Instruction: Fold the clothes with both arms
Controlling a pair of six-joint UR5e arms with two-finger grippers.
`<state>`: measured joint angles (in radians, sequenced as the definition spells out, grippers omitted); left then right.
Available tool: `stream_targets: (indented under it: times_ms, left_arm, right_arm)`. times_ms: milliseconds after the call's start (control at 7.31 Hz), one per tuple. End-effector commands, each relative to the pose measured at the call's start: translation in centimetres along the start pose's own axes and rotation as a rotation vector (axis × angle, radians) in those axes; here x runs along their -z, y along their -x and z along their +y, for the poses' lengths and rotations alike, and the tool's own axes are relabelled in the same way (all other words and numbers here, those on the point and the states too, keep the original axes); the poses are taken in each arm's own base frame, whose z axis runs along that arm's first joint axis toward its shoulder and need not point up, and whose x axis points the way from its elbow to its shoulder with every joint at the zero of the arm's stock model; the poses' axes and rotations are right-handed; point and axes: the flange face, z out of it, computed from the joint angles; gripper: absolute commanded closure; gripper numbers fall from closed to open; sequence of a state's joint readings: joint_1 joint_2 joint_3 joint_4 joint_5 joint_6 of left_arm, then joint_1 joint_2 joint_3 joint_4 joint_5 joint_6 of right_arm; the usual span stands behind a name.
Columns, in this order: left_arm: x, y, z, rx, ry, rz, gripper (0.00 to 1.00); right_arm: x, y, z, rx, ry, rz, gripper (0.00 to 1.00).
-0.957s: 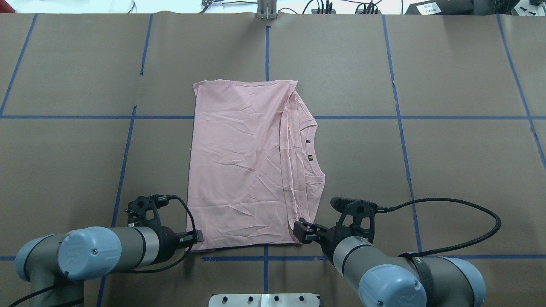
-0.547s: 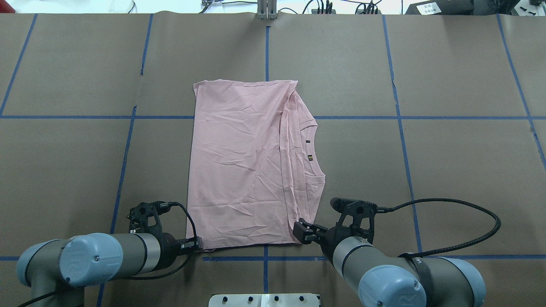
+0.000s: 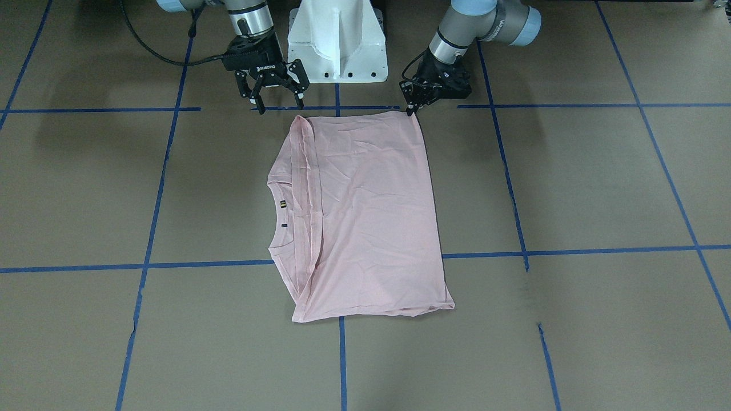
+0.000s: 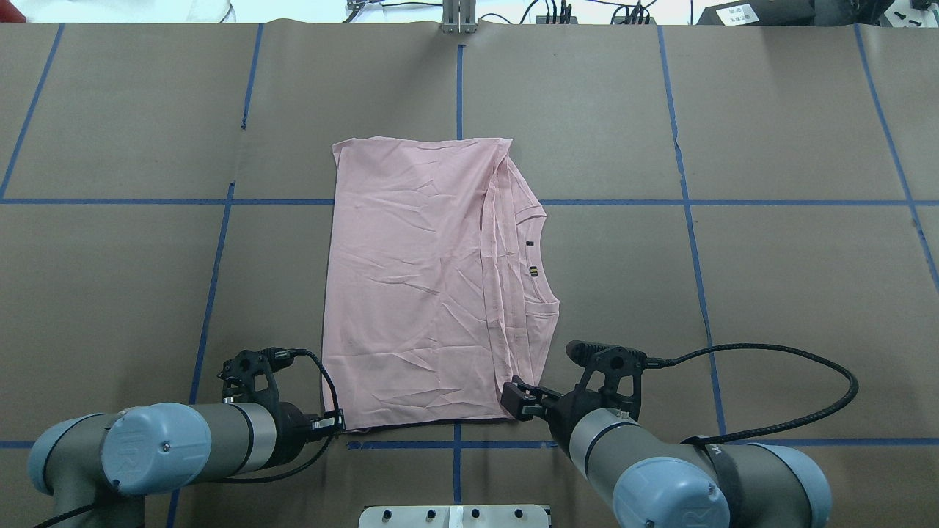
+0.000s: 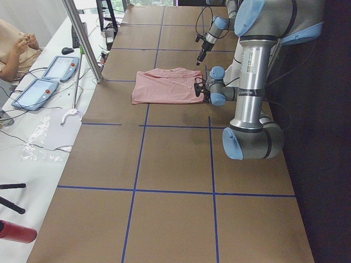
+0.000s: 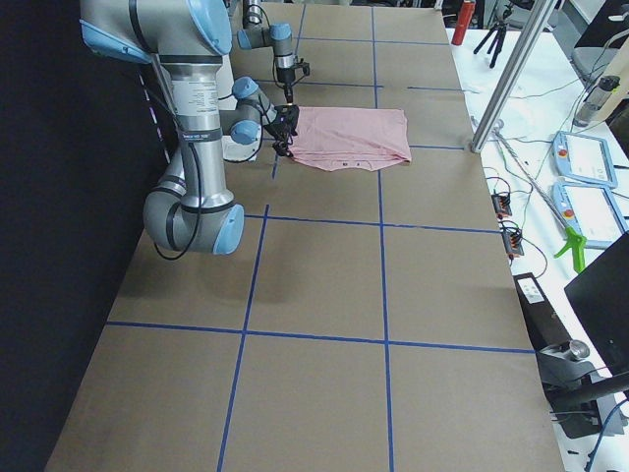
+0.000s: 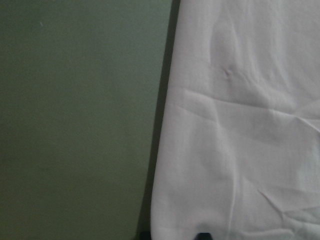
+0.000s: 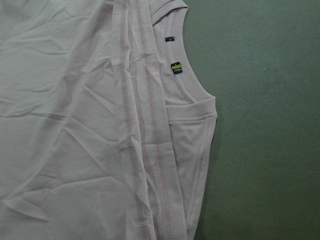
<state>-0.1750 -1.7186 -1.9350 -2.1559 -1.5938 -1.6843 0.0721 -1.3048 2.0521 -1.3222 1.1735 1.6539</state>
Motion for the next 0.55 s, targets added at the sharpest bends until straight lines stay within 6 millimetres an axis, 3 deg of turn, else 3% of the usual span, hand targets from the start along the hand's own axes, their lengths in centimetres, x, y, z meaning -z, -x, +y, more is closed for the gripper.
stream_targets:
  times_ms: [0, 137, 274, 410]
  left_arm:
    - [0.1, -0.3, 0.0, 0.0, 0.001, 0.006, 1.0]
    - [0.1, -0.3, 0.0, 0.001, -0.001, 0.006, 1.0]
    - [0.1, -0.4, 0.0, 0.001, -0.001, 0.007, 1.0]
    - [0.2, -0.4, -0.1, 0.001, -0.012, 0.01, 1.0]
  right_arm:
    - [-0.7, 3.3, 0.7, -0.066, -0.001, 0.031, 0.13]
    - [-1.4, 4.2, 1.0, -0.051, 0.0, 0.086, 0.19]
    - [-2.8, 4.5, 0.2, -0.051, -0.012, 0.122, 0.27]
    - [-4.1, 5.0, -0.6, -0.053, 0.028, 0.19, 0.28]
